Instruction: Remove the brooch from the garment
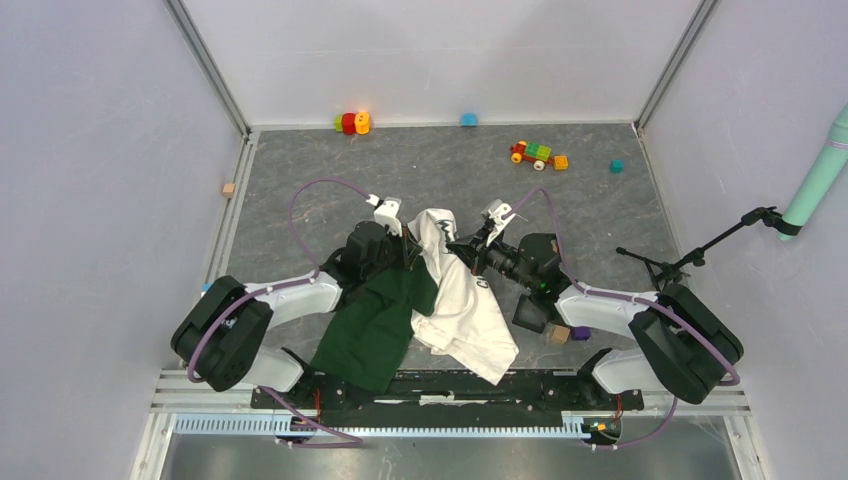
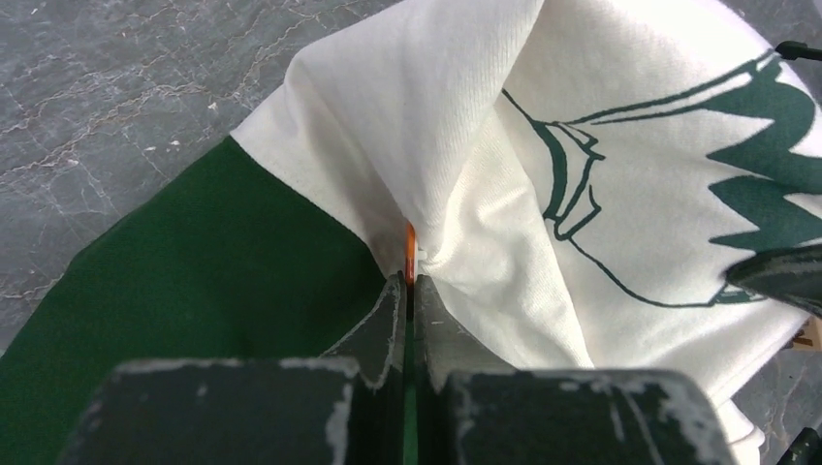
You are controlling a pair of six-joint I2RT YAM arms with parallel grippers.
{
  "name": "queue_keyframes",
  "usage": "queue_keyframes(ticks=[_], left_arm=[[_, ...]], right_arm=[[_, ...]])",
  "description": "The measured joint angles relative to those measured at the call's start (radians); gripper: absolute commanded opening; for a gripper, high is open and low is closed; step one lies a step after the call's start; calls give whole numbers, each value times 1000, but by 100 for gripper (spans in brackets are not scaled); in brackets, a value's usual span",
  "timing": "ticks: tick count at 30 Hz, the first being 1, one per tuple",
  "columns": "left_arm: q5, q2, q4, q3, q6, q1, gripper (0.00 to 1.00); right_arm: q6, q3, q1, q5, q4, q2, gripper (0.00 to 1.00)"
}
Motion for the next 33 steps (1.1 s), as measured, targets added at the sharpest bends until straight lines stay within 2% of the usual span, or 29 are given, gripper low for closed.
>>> queue_keyframes(ticks=[4, 10, 18, 23, 27, 29, 31, 33], left_arm=[[-21, -42, -52, 0, 6, 0, 2], [-51, -217, -143, -4, 0, 5, 2], [6, -315, -239, -4, -35, 23, 2], [66, -356, -272, -3, -69, 68, 2], [152, -356, -288, -1, -83, 99, 2], [199, -355, -288, 2, -93, 103, 2], [229, -355, -288, 3, -97, 103, 2], [252, -355, -288, 5, -106, 105, 2]], right_arm=[[2, 0, 0, 49, -26, -7, 0], [27, 7, 0, 148, -145, -58, 0], [89, 51, 0, 155, -351, -156, 0], [145, 29, 0, 107, -389, -198, 3], [207, -40, -3, 37, -366, -198, 10], [230, -63, -3, 10, -380, -198, 19], [243, -63, -3, -5, -386, -200, 42], [260, -62, -3, -13, -394, -209, 59]])
